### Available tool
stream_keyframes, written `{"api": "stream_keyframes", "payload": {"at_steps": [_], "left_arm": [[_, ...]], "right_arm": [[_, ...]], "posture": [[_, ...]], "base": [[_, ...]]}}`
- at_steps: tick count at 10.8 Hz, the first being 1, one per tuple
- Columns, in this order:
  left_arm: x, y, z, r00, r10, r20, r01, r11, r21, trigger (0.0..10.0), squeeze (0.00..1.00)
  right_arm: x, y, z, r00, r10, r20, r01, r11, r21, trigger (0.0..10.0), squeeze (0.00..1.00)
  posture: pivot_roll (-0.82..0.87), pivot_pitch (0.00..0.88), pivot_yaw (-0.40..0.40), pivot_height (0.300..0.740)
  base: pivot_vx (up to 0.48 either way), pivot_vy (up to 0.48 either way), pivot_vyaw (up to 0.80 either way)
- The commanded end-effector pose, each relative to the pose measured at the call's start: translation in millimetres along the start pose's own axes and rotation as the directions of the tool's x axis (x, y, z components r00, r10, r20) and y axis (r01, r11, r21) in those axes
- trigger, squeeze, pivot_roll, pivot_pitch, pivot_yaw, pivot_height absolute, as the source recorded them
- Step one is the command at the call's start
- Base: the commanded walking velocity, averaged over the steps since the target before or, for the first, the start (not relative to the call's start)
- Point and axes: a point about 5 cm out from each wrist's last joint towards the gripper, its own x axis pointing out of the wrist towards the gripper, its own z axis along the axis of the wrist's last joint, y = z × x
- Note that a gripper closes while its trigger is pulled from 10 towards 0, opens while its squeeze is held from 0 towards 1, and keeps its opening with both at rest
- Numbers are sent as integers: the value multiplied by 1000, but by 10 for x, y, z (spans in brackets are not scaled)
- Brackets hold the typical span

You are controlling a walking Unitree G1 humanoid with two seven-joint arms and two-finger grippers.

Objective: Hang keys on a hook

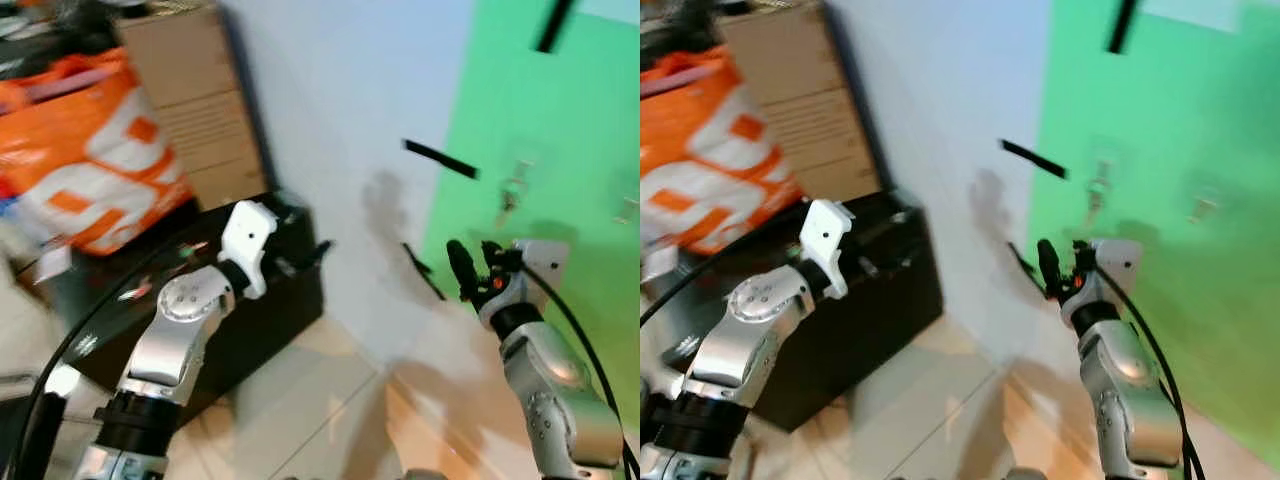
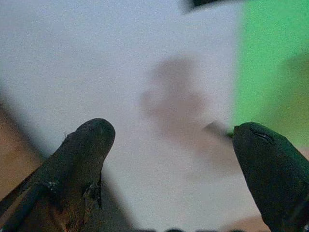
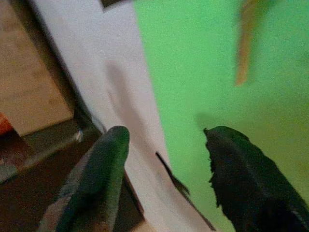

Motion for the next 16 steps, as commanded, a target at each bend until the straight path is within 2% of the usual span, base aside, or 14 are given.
{"api": "stream_keyframes", "payload": {"at_steps": [1, 3, 5, 10, 12, 13, 14, 16], "left_arm": [[-34, 67, -23, 999, 52, -9, -52, 998, 31, 10000, 0], [-16, 69, -9, 989, 148, 16, -148, 989, 19, 10000, 0], [21, 71, 2, 977, 210, 32, -211, 977, 10, 10000, 0], [70, 30, -1, 973, 226, 38, -227, 974, 22, 10000, 0], [90, 33, 20, 973, 224, 57, -224, 975, -3, 10000, 0], [92, 44, 36, 969, 235, 69, -235, 972, -13, 10000, 0], [97, 71, 37, 964, 259, 65, -258, 966, -22, 10000, 0], [100, 110, 38, 958, 279, 63, -277, 960, -35, 10000, 0]], "right_arm": [[8, 11, -2, 1000, -4, 5, 4, 1000, -5, 10000, 1000], [32, -39, 11, 999, -43, 17, 43, 999, -30, 10000, 1000], [69, -63, 48, 997, -75, 35, 75, 997, -15, 10000, 1000], [107, -20, 92, 997, -75, 31, 75, 997, 7, 10000, 1000], [94, 27, 123, 997, -45, 62, 49, 996, -69, 10000, 1000], [85, -77, 130, 988, -138, 70, 143, 987, -70, 10000, 1000], [79, -118, 116, 984, -173, 50, 175, 984, -30, 10000, 1000], [67, -114, 124, 984, -170, 54, 172, 985, -24, 10000, 1000]], "posture": [[-215, 0, 134, 740], [-212, 0, 118, 740], [-213, 0, 107, 740], [-221, 0, 115, 740], [-231, 0, 120, 740], [-238, 0, 123, 740], [-240, 0, 125, 740], [-242, 0, 128, 740]], "base": [[0, 0, 800], [0, 0, 800], [0, 0, 800], [0, 0, 800], [0, 0, 681], [0, 0, 0], [0, 0, 0], [0, 0, 0]]}}
